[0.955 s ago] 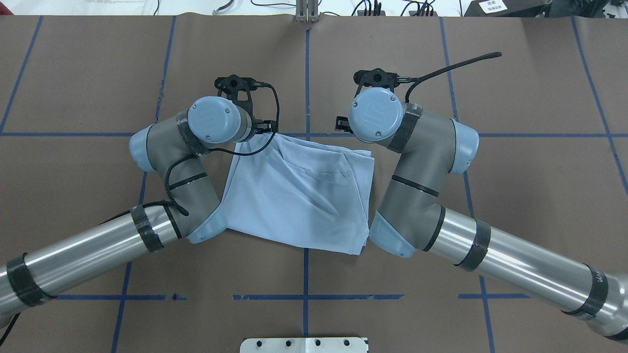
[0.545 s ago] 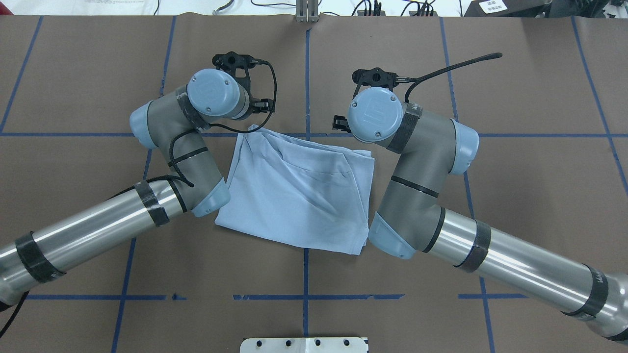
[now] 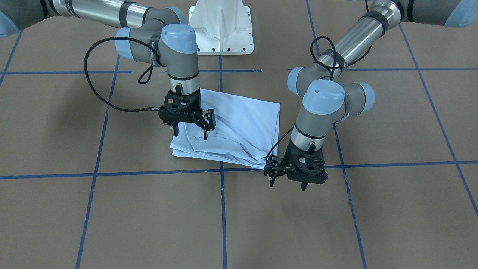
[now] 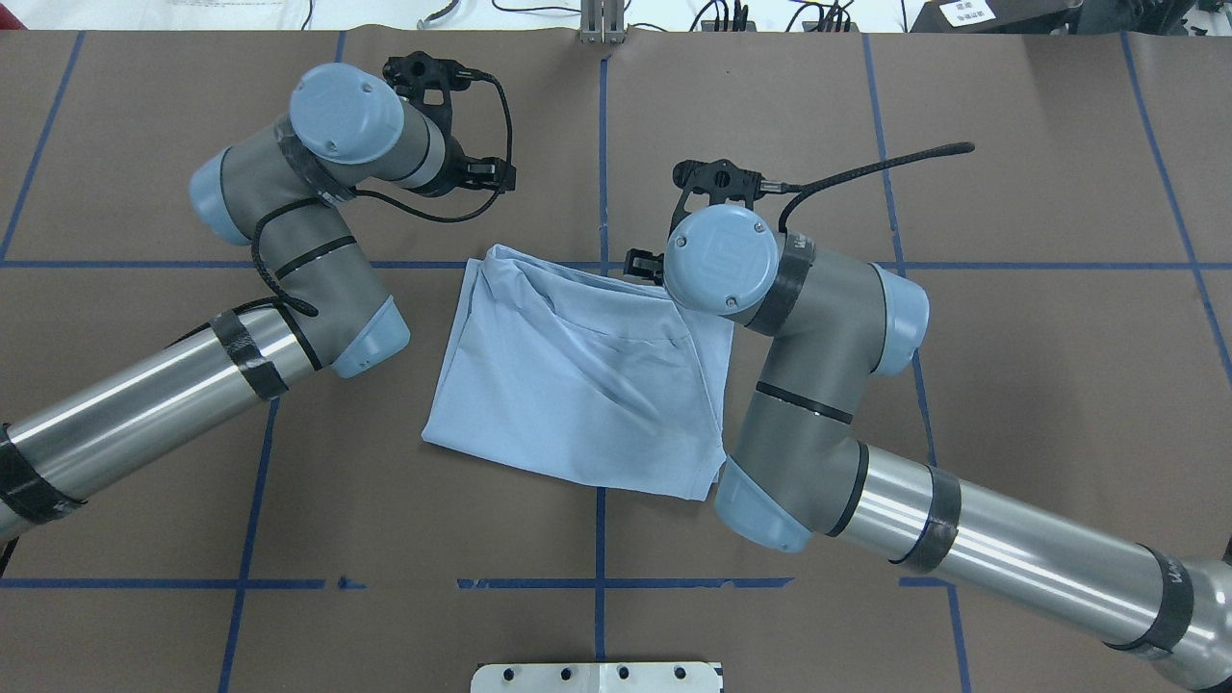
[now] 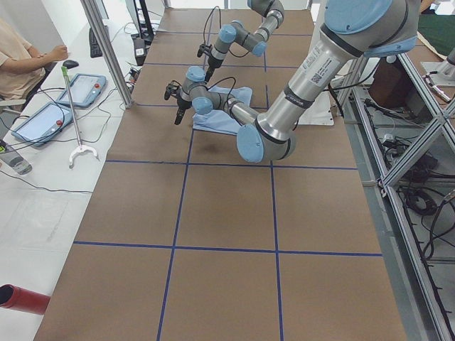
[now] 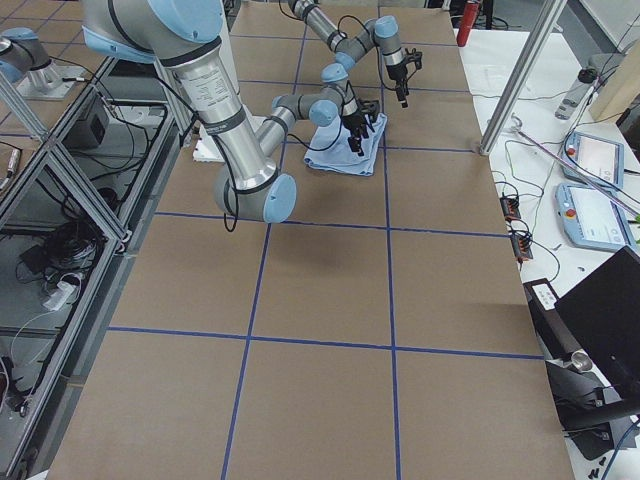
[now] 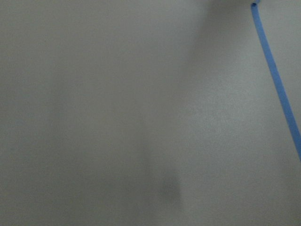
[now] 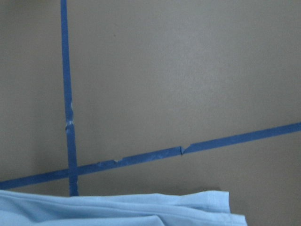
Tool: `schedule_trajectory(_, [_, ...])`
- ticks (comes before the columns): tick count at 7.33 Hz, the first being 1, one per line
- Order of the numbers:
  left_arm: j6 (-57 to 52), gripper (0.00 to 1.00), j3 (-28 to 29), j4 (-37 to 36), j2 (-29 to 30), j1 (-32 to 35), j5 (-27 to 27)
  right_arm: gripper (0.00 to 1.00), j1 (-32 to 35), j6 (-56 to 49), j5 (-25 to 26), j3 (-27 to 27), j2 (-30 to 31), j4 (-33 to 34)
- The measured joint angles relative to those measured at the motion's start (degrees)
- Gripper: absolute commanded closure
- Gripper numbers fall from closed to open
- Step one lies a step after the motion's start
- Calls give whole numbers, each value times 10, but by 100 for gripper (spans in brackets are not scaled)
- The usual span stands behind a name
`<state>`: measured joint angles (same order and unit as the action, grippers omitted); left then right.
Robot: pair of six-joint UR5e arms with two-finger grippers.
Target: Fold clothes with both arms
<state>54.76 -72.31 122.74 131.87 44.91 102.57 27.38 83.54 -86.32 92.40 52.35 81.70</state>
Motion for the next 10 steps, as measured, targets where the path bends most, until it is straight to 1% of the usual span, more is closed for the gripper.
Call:
schedule_trajectory(1, [-3,0,-1,1,-2,3,1,42,-8,4,5,-3,6,-8])
schedule_trajectory(5, [-5,0,-12,3,-13,4,2,42,-16,-25,40,-22,12,-21])
schedule_trajectory(6, [-4,0,-18,4,-18,4,2,48,-16,-28,48,-40,10,-41])
schedule_trajectory(7, [-4,0,-23,5,-23,4,2,57,-16,-29,52,-58,7,-61])
schedule_trajectory(8, [-4,0,-25,5,-25,4,2,68,-16,-28,54,-66,5,-72])
schedule_trajectory(9, [-4,0,-26,5,-27,4,2,79,-16,-26,54,-69,3,-76])
schedule_trajectory(10, [-4,0,-26,6,-28,4,2,100,-17,-24,55,-69,2,-78])
